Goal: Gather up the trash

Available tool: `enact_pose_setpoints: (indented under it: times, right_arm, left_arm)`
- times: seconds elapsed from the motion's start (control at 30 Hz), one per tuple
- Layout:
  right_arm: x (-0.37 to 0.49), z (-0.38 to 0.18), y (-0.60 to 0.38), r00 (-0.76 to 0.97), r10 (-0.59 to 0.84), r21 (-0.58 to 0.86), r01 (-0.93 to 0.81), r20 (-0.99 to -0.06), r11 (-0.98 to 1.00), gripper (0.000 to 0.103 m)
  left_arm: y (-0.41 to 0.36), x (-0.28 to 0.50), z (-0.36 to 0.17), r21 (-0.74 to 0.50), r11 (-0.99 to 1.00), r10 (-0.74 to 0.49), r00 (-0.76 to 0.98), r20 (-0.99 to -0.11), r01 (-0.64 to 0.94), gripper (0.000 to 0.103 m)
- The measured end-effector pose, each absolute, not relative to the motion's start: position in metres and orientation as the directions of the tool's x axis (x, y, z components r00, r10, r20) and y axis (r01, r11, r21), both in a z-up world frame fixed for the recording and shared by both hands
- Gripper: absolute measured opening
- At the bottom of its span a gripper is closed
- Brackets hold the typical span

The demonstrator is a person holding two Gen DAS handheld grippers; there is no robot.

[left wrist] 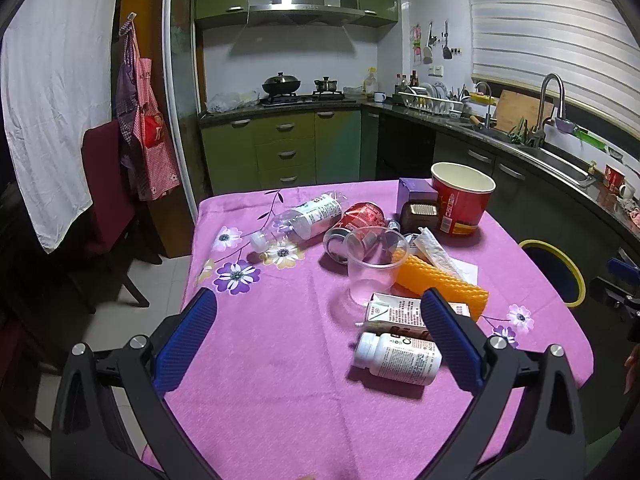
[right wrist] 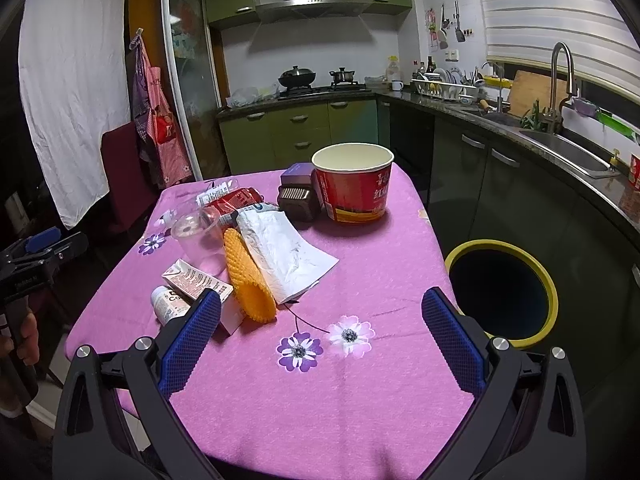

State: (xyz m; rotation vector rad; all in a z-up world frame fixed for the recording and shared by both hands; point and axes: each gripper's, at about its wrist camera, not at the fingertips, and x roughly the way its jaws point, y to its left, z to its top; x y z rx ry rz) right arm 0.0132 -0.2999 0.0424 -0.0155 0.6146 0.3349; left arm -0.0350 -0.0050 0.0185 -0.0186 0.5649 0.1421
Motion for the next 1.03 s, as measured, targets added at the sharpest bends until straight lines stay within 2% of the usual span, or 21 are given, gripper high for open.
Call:
enact_pose_setpoints:
  times: [0.37, 0.73, 1.03]
  right_arm:
    - [0.015, 0.039, -0.298, 0.760, 0.302, 0.083, -0.313, -0.575, 0.946, 0.099]
    - [0.016, 0.037, -0.295, 0.753, 0.307, 0.081, -0.322, -0.582, 0.943, 0.099]
    - [0.019, 0.036, -0.296, 0.756, 0.304, 0.085, -0.314, -0.579, 0.946, 0.099]
  left_arm:
    - [-0.003, -0.033, 0.016, 0.006, 0.990, 0.121, 0.831, -0.543, -0.141, 0.097]
    - [-0.003, -0.038, 0.021, 0.031, 0.985, 0.164, 0.856, -0.490, -0.171, 0.097]
    - [0.012, -0.035, 0.018, 0.010, 0.973, 0.200, 0.831, -0.519, -0.229, 0.097]
